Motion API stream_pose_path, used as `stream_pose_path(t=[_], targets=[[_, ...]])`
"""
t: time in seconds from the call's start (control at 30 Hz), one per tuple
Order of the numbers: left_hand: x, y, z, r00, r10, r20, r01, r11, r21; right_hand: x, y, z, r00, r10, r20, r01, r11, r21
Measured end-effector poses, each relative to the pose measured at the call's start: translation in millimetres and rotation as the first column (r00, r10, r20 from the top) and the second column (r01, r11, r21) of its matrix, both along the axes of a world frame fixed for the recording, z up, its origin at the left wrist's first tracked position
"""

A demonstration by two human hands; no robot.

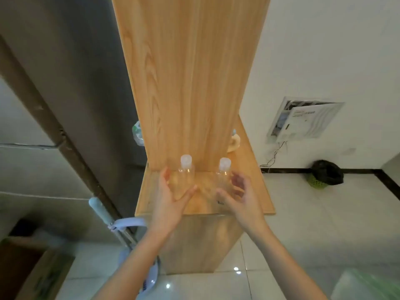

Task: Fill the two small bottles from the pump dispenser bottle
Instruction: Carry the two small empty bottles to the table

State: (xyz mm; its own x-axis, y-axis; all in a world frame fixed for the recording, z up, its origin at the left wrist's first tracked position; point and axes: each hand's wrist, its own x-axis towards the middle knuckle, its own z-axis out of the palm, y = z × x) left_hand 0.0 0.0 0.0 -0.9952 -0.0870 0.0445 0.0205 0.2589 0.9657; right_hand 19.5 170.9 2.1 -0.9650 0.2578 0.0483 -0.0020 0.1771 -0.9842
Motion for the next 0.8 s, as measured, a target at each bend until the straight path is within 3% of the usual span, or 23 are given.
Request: stream_pose_path(t=[0.17,0.47,0.67,0.8], targets=[[-17,8,-5,0.993,-0.102,0.066,0.101,0.995,0.018,-17,-6,-8,0.999,0.043,0.022,-0.044,0.998,0.042],[-14,9,-4,0.992,-0.127,0.004,0.126,0.988,0.086,-14,-6,-9,1.000,0.020,0.024,-0.020,0.999,0.032],[19,-9,8,0.992,-0.117,-0.052,0.122,0.988,0.099,25,-2,1,0.997,0.059,-0.042,-0.060,0.998,-0.025],[63,-23,3,0.993,-0.119,-0.009,0.119,0.980,0.156,71,1,-7,0.997,0.078,0.021,-0.077,0.996,-0.055]])
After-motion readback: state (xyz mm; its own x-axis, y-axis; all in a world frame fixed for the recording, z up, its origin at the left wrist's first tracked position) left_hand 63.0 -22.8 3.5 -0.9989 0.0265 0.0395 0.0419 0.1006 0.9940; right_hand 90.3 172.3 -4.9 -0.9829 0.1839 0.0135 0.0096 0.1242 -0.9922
